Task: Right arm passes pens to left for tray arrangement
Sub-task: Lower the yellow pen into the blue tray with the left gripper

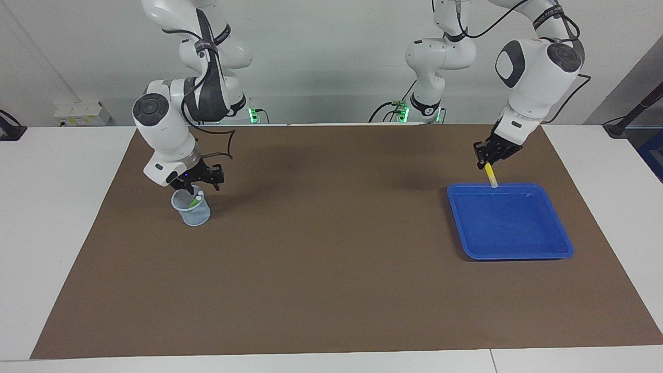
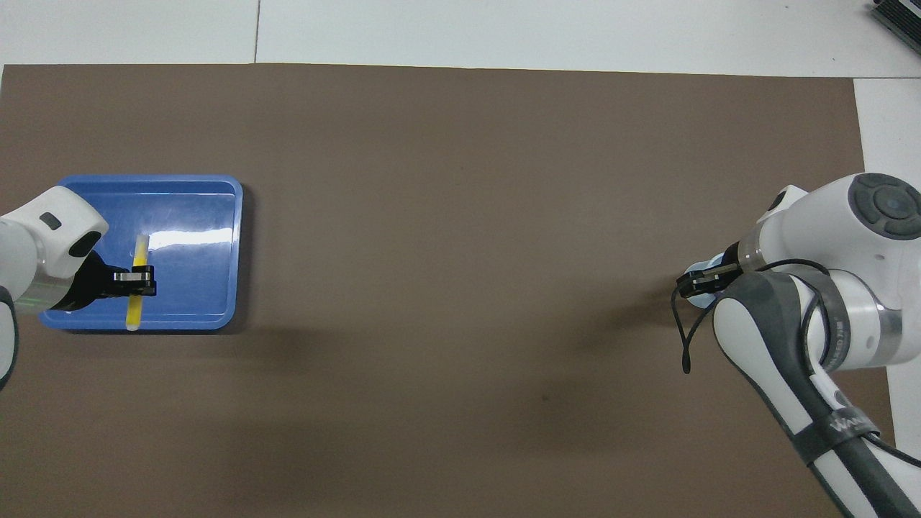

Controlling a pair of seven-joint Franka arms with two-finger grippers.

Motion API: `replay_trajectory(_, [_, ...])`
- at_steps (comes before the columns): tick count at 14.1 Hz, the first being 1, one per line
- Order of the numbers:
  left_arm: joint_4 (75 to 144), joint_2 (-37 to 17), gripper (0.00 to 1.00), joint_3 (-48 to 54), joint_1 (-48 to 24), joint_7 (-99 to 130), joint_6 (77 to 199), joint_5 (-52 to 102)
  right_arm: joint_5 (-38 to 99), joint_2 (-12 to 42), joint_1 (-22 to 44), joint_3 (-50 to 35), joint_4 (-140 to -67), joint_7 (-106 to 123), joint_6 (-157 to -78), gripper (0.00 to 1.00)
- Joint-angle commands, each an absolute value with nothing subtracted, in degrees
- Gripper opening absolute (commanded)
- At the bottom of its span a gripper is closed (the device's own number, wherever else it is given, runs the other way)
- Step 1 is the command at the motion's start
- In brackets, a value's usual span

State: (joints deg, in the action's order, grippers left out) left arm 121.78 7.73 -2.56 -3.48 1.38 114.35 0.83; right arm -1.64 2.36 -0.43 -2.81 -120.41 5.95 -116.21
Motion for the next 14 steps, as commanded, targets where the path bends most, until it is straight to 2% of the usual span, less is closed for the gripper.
replay_trajectory(1, [120.8,2.8,0.00,-2.0,-1.8,-1.0,118.5,-1.0,-3.8,2.5,-1.8,-3.6,-121.0,4.7,-118.0,0.65])
replay_trajectory(4, [121.0,-0.3,0.00,-1.9,-1.6,-1.0,121.8,-1.0,-4.0,2.6,-2.5,-3.6,-121.1,4.7,-118.2,0.57])
replay_trajectory(7, [121.3,-3.4,0.00,-1.9,-1.6,-1.0,125.8,-1.0,-5.7,2.6,-3.3,-3.6,-121.2,4.8,-118.3,0.38])
replay_trajectory(10, [121.0,-6.7,0.00,-1.9,-1.6,-0.9,129.7,-1.0,-5.7,2.6,-3.6,-3.6,-121.4,4.8,-118.2,0.29])
replay_trajectory(13, [120.9,-9.7,0.00,-1.9,-1.6,-0.9,133.7,-1.0,-6.7,2.6,-3.8,-3.6,-121.2,5.5,-117.9,0.11])
replay_trajectory(14, [120.8,-10.7,0.00,-1.9,-1.6,-0.8,134.7,-0.9,-7.4,2.6,-3.8,-3.6,-121.1,5.5,-117.9,0.10])
